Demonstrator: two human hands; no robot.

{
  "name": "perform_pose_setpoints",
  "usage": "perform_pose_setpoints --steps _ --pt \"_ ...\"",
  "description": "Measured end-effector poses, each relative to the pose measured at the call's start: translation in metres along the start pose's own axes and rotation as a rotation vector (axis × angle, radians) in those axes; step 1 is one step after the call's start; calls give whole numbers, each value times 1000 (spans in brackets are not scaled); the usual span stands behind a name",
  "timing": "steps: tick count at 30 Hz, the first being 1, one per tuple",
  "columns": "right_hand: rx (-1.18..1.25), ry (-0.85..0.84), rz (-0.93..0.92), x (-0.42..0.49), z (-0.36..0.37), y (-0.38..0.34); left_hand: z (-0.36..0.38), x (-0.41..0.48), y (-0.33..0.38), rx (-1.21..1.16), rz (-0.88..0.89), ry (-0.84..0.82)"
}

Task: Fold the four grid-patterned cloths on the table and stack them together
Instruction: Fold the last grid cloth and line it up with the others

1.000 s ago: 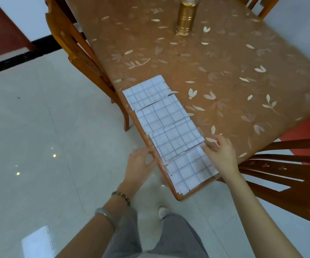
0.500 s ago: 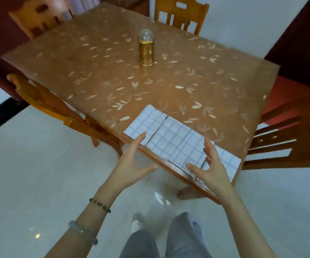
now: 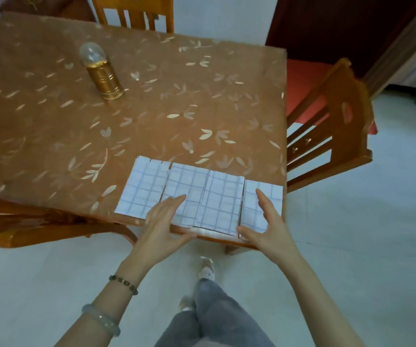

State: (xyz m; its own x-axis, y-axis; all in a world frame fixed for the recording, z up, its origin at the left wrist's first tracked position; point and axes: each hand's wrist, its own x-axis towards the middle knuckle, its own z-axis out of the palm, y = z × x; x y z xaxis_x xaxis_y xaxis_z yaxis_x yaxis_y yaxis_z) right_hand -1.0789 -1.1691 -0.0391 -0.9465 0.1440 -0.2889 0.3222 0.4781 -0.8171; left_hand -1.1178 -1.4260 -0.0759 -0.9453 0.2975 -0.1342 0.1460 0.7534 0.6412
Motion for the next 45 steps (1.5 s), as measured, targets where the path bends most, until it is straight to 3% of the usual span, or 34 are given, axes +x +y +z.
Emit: perform_pose_setpoints --steps 4,7,10,15,23,39,45 --pt "-155 9 -42 20 11 17 17 29 1 226 154 -56" --pt "-468 79 -77 26 18 43 40 44 1 366 234 -162" --pt "-646 36 -10 24 28 77 65 58 -3 520 339 -257" --pt "-745 -19 46 20 35 115 89 78 -8 626 382 -357" --pt "-693 -47 117 20 41 132 102 89 -22 733 479 -482" --pt "-723 29 155 31 34 127 106 92 -19 724 491 -394" --pt "-738 28 -55 35 59 87 75 83 -43 621 296 -245"
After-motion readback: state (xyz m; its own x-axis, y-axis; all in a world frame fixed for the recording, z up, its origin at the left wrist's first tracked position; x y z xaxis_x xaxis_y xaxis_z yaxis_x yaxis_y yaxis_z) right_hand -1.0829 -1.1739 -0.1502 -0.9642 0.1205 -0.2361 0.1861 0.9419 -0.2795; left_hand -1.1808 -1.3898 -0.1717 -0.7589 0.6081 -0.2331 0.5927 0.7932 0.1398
